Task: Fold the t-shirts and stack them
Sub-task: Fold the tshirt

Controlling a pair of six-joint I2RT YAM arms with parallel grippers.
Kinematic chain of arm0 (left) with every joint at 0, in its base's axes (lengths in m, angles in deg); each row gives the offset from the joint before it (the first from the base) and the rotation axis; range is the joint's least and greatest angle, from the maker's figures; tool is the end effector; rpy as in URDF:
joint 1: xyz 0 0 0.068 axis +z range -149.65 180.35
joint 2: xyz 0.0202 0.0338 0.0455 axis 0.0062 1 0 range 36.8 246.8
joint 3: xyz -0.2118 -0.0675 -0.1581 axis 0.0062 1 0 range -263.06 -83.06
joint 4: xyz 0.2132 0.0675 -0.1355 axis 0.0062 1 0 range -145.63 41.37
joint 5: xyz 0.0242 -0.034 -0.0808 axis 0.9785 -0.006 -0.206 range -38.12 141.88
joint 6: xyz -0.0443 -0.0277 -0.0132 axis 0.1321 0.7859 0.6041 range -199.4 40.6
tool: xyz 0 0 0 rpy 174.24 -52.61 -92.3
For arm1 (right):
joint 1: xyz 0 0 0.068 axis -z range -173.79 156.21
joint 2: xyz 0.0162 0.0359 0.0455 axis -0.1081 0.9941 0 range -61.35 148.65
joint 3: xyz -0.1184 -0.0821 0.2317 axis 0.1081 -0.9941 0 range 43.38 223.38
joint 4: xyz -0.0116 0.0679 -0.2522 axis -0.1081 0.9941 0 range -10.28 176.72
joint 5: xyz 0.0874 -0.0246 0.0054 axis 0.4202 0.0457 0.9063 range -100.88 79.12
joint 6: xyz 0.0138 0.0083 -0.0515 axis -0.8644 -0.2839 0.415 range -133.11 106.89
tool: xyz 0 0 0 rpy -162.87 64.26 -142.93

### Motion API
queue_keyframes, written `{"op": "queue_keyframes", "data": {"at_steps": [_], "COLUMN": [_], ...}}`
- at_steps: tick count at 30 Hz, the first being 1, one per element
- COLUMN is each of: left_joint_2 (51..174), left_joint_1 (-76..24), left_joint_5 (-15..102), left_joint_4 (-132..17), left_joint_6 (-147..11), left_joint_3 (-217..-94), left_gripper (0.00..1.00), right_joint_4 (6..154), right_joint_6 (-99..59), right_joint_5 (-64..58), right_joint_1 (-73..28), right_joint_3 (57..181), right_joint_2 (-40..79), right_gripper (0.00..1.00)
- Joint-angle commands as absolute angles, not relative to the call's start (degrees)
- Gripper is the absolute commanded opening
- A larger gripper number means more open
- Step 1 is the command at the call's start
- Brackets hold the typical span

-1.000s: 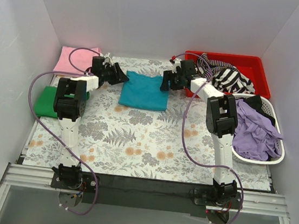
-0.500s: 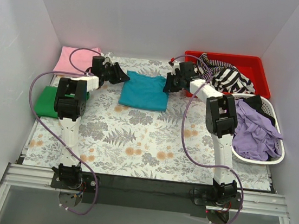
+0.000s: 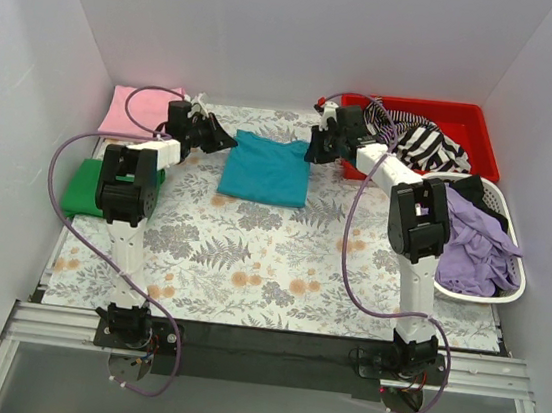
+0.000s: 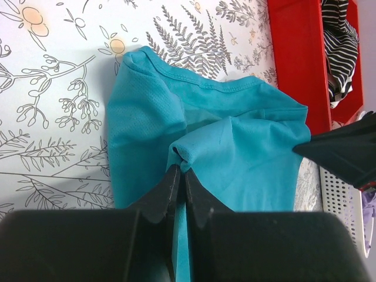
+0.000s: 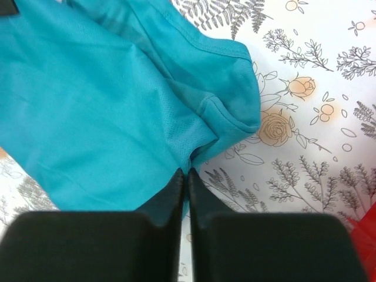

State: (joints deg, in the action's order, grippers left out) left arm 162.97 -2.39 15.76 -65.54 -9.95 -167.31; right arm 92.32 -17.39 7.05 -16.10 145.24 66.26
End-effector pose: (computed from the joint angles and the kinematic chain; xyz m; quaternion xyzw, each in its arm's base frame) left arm 0.4839 -0.0441 0.1531 -0.3317 0.7772 -0.4906 0.2126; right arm 0.4700 0.2047 0.2033 -0.2064 0.8675 0.2355 0.3866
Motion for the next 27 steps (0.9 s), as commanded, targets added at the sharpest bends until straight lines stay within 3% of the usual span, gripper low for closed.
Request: {"op": "queue_keyframes", "data": {"at_steps": [1, 2, 20, 27], "left_joint_2": [158.09, 158.18, 158.97, 172.4], "left_joint_1": [-2.37, -2.37, -1.93, -0.88], "left_joint_5": [15.58, 15.67, 18.48, 15.49], "left_joint_4": [-65.91, -66.0, -67.48, -71.07], "left_joint_6": [-10.67, -10.59, -10.15, -5.85], "left_joint_3": [-167.0, -167.09, -175.96, -187.12], "left_gripper": [0.0, 0.0, 0.0, 0.02], "right_joint_4": [90.53, 90.44, 87.81, 87.02], "right_joint_6": [-16.81, -16.89, -16.37, -17.77], "right_joint_5": [6.87, 6.87, 0.72, -2.6], "right_joint_1": [-16.38, -16.38, -16.21, -15.15], "right_joint_3": [145.33, 145.59, 153.85, 170.95], "right_joint_2": [63.55, 63.55, 67.93, 81.1], "right_gripper": [0.05, 0.01, 0.01, 0.01]}}
